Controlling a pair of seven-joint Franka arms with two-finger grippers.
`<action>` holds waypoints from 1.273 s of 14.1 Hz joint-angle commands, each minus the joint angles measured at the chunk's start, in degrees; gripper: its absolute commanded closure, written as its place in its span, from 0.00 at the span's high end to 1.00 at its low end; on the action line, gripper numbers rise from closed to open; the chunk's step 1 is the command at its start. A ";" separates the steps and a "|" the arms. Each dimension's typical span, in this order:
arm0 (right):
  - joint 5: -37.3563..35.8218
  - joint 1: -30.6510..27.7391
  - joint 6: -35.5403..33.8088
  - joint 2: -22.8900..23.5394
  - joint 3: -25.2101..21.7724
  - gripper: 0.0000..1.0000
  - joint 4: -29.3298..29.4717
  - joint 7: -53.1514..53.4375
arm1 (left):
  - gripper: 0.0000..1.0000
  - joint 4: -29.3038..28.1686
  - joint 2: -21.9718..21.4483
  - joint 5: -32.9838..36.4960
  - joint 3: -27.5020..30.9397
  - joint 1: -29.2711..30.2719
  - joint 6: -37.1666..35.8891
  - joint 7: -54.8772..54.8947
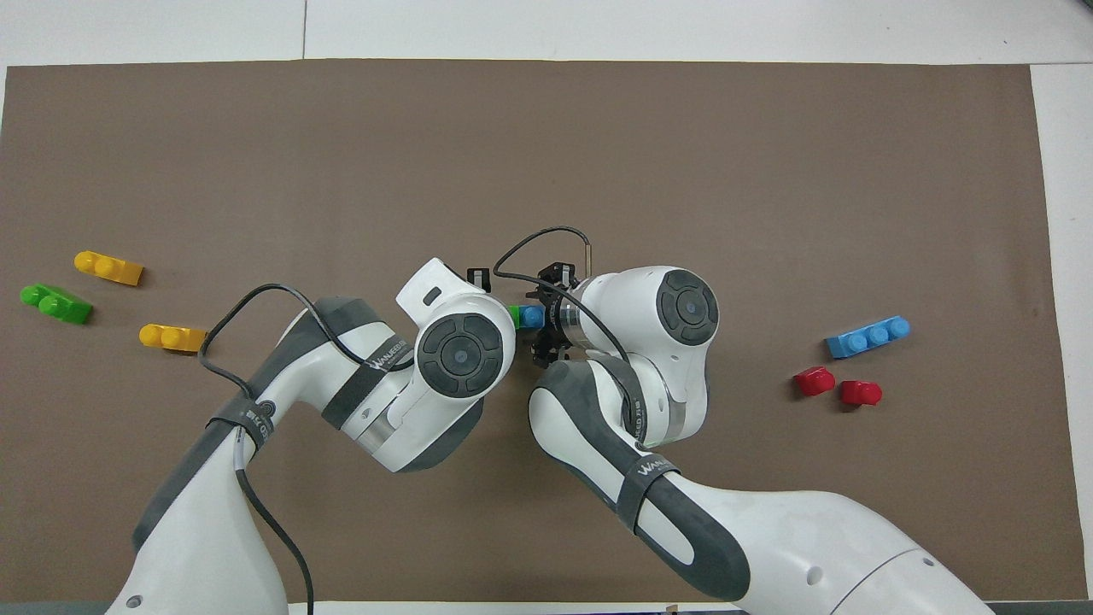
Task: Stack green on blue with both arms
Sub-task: 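Open both grippers and lift them away from the stacked bricks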
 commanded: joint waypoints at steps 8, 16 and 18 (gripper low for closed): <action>0.12 -14.39 -15.16 -2.43 0.04 1.00 2.42 -13.88 | 1.00 0.31 -5.87 1.21 0.07 5.06 -5.81 8.14; -19.83 -28.46 -41.16 -11.48 -0.40 1.00 10.40 -60.20 | 1.00 2.24 -9.82 -0.19 0.07 12.09 -10.39 19.72; -22.36 -30.84 -47.24 -14.55 -0.48 1.00 12.69 -72.67 | 1.00 3.99 -10.00 -1.68 0.07 14.90 -12.22 26.74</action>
